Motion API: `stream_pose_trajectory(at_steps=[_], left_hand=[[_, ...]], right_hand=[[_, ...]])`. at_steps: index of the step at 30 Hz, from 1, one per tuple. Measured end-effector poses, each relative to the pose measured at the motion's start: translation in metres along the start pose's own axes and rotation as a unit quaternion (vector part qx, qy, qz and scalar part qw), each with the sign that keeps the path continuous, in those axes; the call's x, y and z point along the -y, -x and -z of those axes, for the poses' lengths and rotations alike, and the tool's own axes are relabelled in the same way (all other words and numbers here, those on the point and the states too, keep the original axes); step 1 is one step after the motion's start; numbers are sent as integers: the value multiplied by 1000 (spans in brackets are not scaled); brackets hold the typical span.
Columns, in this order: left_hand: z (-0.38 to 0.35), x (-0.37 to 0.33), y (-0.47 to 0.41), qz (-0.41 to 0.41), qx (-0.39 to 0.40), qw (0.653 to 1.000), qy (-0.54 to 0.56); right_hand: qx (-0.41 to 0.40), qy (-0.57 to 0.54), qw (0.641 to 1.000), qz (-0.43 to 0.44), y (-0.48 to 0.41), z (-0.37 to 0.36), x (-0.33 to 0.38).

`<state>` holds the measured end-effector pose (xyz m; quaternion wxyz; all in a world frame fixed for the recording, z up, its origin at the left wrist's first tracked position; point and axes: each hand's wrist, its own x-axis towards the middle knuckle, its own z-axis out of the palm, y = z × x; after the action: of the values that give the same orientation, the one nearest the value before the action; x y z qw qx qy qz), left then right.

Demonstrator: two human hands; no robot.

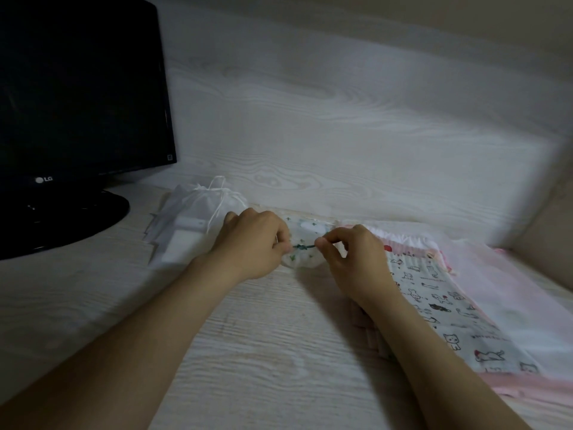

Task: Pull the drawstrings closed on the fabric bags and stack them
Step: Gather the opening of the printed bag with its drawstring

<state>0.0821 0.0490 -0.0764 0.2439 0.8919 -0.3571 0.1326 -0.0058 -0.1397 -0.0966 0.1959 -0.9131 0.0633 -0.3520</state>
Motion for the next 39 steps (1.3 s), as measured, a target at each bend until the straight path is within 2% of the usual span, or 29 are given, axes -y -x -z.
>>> stream_pose_trajectory(at_steps=[3,7,13,18,20,24,27,33,39], left_hand=[[0,3,-1,13,4,1000,24],[0,2,-1,17,32,990,134],[-2,0,0,44,60,982,173],[-6,-1,-1,26,18,987,160],[-9,0,-2,11,-9,986,168],[-12,-1,-3,-4,-13,978,207],[-10,-2,-3,-2,-11,979,201],[-7,-2,-3,37,-4,977,212],[-4,-4,-6,104,33,954,279]], right_hand=[[-20,-26,999,-43,-2,4,1],[-3,-62,994,-86,-2,6,4],[29,-112,988,-107,-1,5,7],[62,-259,944,-195,1,11,8],[58,-248,946,-201,0,13,7],[34,-168,977,-126,0,8,7],[7,-132,987,-96,-1,3,6],[13,-98,988,-116,-4,0,12],[26,-78,993,-87,1,-8,11]])
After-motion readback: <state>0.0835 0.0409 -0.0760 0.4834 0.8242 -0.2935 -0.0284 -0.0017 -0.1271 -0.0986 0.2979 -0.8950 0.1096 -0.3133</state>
